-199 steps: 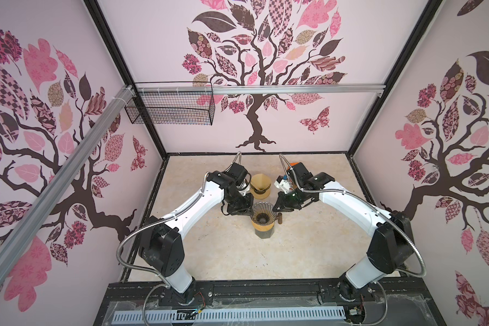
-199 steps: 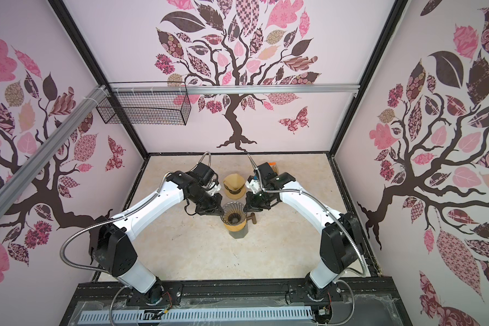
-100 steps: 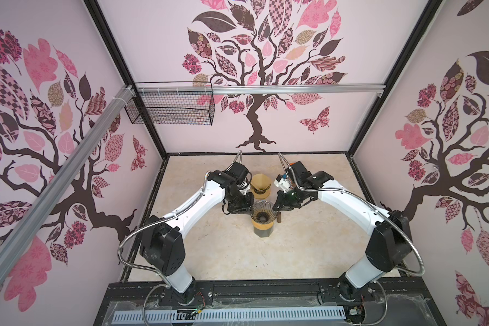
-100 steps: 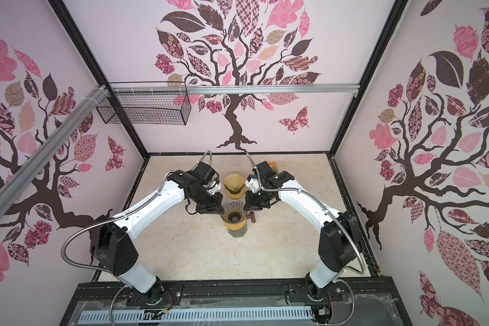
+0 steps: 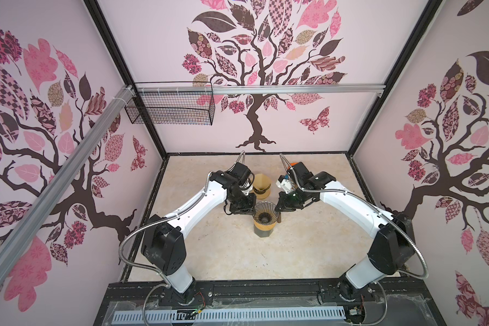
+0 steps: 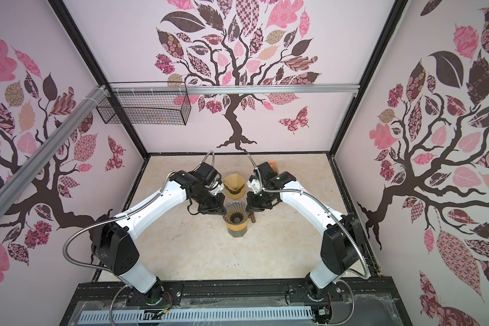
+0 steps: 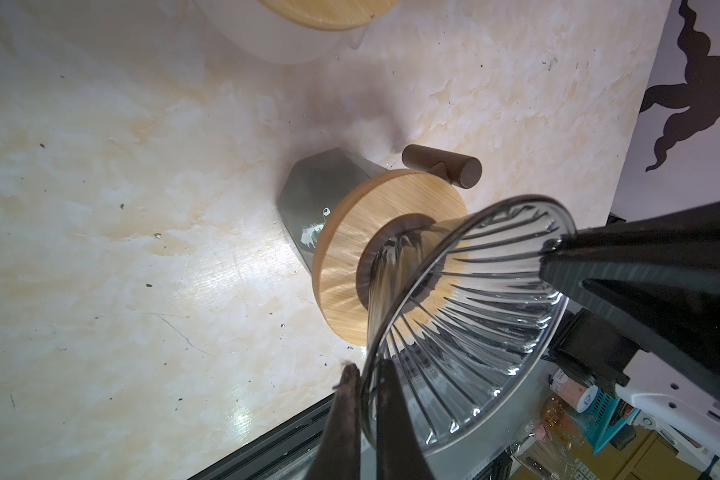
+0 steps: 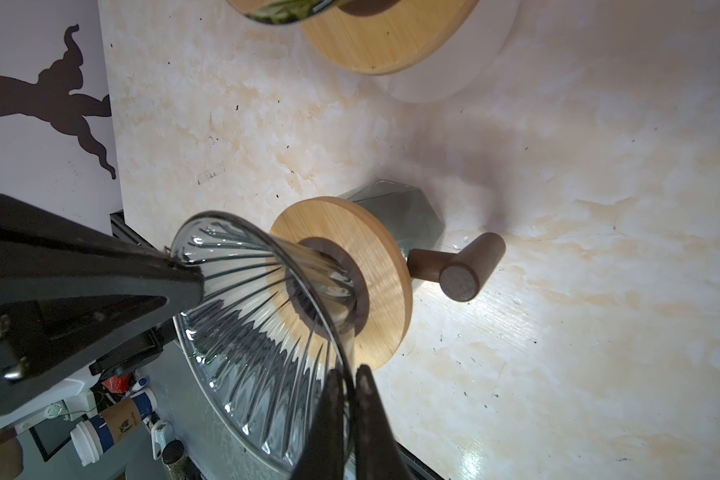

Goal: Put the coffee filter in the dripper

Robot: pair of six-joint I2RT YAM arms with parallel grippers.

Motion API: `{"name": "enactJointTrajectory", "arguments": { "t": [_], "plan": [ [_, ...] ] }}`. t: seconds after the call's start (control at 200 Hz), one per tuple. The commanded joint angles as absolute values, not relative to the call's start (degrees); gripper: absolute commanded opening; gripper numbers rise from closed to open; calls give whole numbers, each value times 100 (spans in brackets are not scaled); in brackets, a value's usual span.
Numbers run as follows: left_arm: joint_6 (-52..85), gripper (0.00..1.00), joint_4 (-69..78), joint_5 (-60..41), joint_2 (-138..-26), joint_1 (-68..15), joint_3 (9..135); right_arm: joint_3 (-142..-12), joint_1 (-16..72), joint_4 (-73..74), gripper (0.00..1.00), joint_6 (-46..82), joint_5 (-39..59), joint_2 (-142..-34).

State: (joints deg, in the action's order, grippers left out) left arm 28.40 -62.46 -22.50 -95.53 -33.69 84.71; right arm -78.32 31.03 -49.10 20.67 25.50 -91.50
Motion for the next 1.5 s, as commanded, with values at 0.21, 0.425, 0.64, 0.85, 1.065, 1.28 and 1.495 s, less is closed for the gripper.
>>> {"name": "enactJointTrajectory", "arguments": {
  "t": [0.21, 0.425, 0.64, 0.85, 1.065, 1.28, 1.495],
  "plan": [
    [2672, 9, -6574, -1949, -9691, -3367, 8737, -7963, 3138, -5038, 5, 1981, 2223, -9125],
    [2663, 11, -6627, -1974, -9673, -3345, 8899, -8055, 3142, -5046, 5, 1973, 2266, -9149],
    [2665, 14, -6645, -2013, -9673, -3327, 9029, -8115, 3140, -5090, 6, 1964, 2236, -9166],
    [2672, 15, -6664, -2039, -9670, -3315, 9068, -8060, 3130, -5089, 7, 1945, 2192, -9170],
    [2680, 17, -6670, -2074, -9680, -3317, 9079, -8003, 3114, -5068, 11, 1934, 2188, -9176],
    [2672, 18, -6714, -2048, -9637, -3319, 9167, -8031, 3096, -5058, 14, 1940, 2213, -9159],
    [2633, 19, -6868, -1937, -9500, -3248, 9368, -8225, 3092, -5114, 16, 1962, 2189, -9058]
  ]
}}
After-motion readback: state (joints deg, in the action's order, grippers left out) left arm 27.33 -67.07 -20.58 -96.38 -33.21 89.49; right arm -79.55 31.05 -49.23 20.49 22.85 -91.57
